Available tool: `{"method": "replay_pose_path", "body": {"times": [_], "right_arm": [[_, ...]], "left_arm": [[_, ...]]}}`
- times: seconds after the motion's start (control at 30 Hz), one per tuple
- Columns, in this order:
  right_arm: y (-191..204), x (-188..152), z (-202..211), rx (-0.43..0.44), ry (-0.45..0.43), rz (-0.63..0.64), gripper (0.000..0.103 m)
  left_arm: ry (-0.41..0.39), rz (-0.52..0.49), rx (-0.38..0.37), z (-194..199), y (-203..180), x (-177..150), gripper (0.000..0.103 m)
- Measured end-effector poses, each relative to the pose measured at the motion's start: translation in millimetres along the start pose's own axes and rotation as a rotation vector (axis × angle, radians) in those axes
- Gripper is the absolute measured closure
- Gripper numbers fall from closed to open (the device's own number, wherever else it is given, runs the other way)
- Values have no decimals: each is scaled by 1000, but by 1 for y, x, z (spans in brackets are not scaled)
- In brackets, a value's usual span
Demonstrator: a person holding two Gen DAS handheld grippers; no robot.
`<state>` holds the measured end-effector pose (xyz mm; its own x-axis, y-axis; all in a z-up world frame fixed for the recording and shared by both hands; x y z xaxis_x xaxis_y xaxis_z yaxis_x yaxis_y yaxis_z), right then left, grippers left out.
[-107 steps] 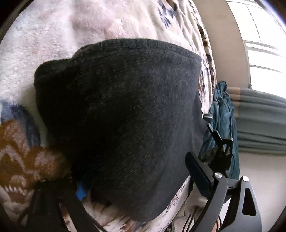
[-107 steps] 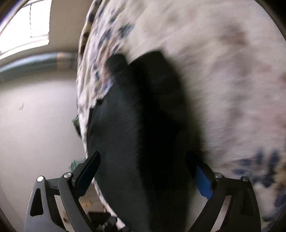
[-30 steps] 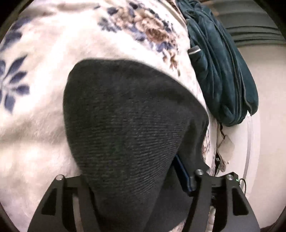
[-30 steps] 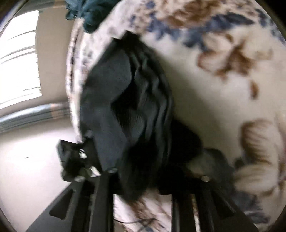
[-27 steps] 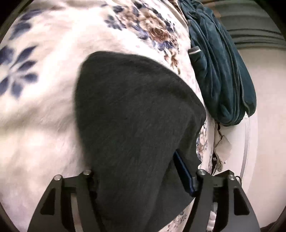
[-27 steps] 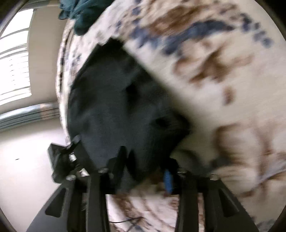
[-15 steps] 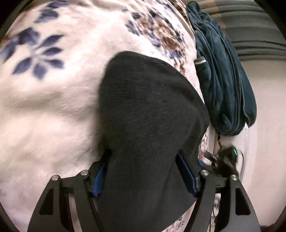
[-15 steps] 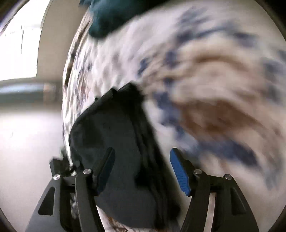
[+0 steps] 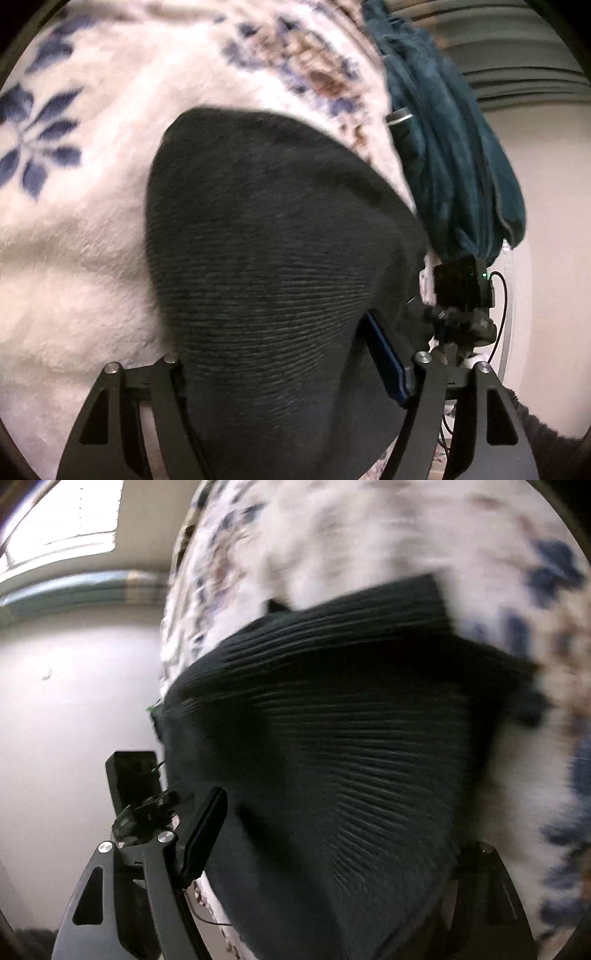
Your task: Fold small clothes
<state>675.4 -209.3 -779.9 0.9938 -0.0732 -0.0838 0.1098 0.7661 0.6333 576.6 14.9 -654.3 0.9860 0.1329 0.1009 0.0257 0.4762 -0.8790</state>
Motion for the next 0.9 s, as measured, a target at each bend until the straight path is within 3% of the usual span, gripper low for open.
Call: {"method": "replay_pose_path", "body": {"times": [0.03,0.07,0.1,0.2,0.27,0.47,0.6,0.9], "right_arm": [[8,-1,-6,-21,15,32,43],[13,0,-15,-59,30,48,55],[12,-6,-16,-87,25,55,58],[12,-2,-9,-90,-5,38,72],[17,-3,-2,-95,-24,35,75],[40,2,34,-42,-82,27,78],[68,28,48,-2,-115,34,78],[113,111,9,12,-117,-2,78]], "left_arm": [[-2,-21,-5,0,-3,0,62],[-15,-34,-9,2,-6,1,67],[-25,-45,-10,4,-8,2,71],[-30,-53,-13,8,-16,3,73],[-25,-71,-8,10,-24,6,73],[-44,-78,-29,33,-43,37,74],[-66,-91,-36,58,-51,72,74],[-34,-120,82,91,-7,168,74]]}}
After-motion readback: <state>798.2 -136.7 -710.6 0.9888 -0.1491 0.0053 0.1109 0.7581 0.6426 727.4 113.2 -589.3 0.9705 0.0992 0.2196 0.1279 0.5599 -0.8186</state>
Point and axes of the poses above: each gripper's, at about its wrist camera, not at the fingertips, and z roughly against the way its jaws point, y to its left, x to its top, the point moved 7 cm from there along -z, roughly the way its jaws point, and after that the axes turned 14 degrees about -x, right-handed, at the moved point
